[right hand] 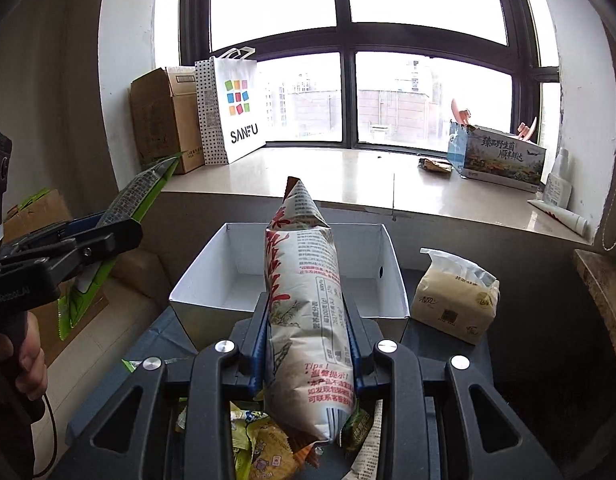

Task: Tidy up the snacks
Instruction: 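Lower both held snacks into the white box and open both grippers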

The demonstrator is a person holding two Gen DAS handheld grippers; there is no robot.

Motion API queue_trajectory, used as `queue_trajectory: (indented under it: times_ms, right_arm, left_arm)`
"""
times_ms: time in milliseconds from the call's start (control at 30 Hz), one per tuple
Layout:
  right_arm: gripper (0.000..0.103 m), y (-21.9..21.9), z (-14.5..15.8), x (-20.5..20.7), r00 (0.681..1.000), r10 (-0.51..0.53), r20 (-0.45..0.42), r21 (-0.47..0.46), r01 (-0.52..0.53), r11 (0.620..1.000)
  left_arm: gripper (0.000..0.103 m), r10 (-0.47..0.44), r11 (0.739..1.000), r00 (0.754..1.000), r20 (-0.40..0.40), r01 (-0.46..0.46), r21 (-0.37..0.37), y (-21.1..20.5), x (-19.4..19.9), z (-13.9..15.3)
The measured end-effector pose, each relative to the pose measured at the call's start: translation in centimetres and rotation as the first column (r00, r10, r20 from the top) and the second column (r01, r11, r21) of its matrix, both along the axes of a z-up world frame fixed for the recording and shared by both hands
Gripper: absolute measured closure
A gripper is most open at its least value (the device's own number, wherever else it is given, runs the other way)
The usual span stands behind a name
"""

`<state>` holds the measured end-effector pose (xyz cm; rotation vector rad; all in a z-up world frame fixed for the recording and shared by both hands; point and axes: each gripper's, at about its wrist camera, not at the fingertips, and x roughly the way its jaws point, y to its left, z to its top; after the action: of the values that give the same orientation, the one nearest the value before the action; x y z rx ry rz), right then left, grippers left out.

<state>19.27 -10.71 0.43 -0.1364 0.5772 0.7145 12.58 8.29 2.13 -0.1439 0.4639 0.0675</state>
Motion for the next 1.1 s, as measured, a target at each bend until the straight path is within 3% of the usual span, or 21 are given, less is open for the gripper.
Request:
queue_trajectory:
  times_ms: [100,200,367,433,500,600,633,667,733,800,967,1100]
  right_arm:
    - [0.068,1.7,0.1,3.6,0.999,-0.032,-0.044,0.002,0.032,0.999]
    - [0.068,3.2,-0.5,7.3,0.995,-0.045,-0.092,-0.008,0.045,0.999]
    - [0.068,5.4,-2.0,11.6,0.991,-0.087,-0.105,-0.08,0.079,0.994]
    - [0.068,6.0,-2.6,12.8,0.99,-0.095,-0.107,-0.099,0.085,0.991]
    - [0.067,6.7,-2.9,13.6,0.991,-0.097,-0.087,-0.108,0.087,0.99]
    - [0.066,8.0,-3.5,15.3,0.992,-0.071,-0.105,-0.146,0.055,0.988]
    - [0.063,8.2,-3.7,15.9,0.991,-0.062,-0.115,-0.151,0.044,0.987]
    - [0.039,8.5,-4.0,16.5,0.991,-0.051,-0.124,-0.163,0.031,0.986]
    - [0.003,8.6,-4.4,17.0,0.99,-0.095,-0.102,-0.214,0.071,0.974]
    - [0.001,7.8,-4.1,16.6,0.99,-0.123,-0.072,-0.191,0.108,0.976]
    - [0.0,6.3,-2.8,13.6,0.995,-0.088,-0.047,-0.104,0.082,0.991]
    - [0.0,4.3,-1.1,9.6,0.997,-0.056,0.058,0.002,0.056,0.998]
  left_arm:
    - [0.034,0.052,0.998,0.998,-0.034,-0.051,0.035,0.9,4.0,0.1]
    - [0.034,0.058,0.998,0.995,-0.083,-0.057,0.017,1.9,8.0,-0.7]
    - [0.034,0.113,0.993,0.981,-0.161,-0.107,0.046,3.3,13.0,-3.2]
    - [0.034,0.143,0.987,0.974,-0.177,-0.128,0.093,3.5,14.2,-4.0]
    - [0.032,0.147,0.989,0.972,-0.184,-0.138,0.062,4.5,15.0,-4.7]
    - [0.02,0.179,0.984,0.958,-0.225,-0.179,0.019,6.0,15.7,-6.0]
    - [0.007,0.187,0.982,0.954,-0.236,-0.189,0.014,6.4,15.7,-6.5]
    - [0.0,0.204,0.978,0.947,-0.248,-0.206,0.021,6.6,15.7,-7.1]
    - [0.0,0.211,0.977,0.937,-0.278,-0.206,0.047,6.7,15.6,-7.9]
    - [0.0,0.2,0.98,0.936,-0.291,-0.19,0.064,6.5,15.0,-8.3]
    - [0.0,0.158,0.987,0.96,-0.232,-0.155,0.031,5.9,11.7,-7.3]
    - [0.0,0.103,0.993,0.989,-0.103,-0.097,0.064,4.1,7.4,-5.5]
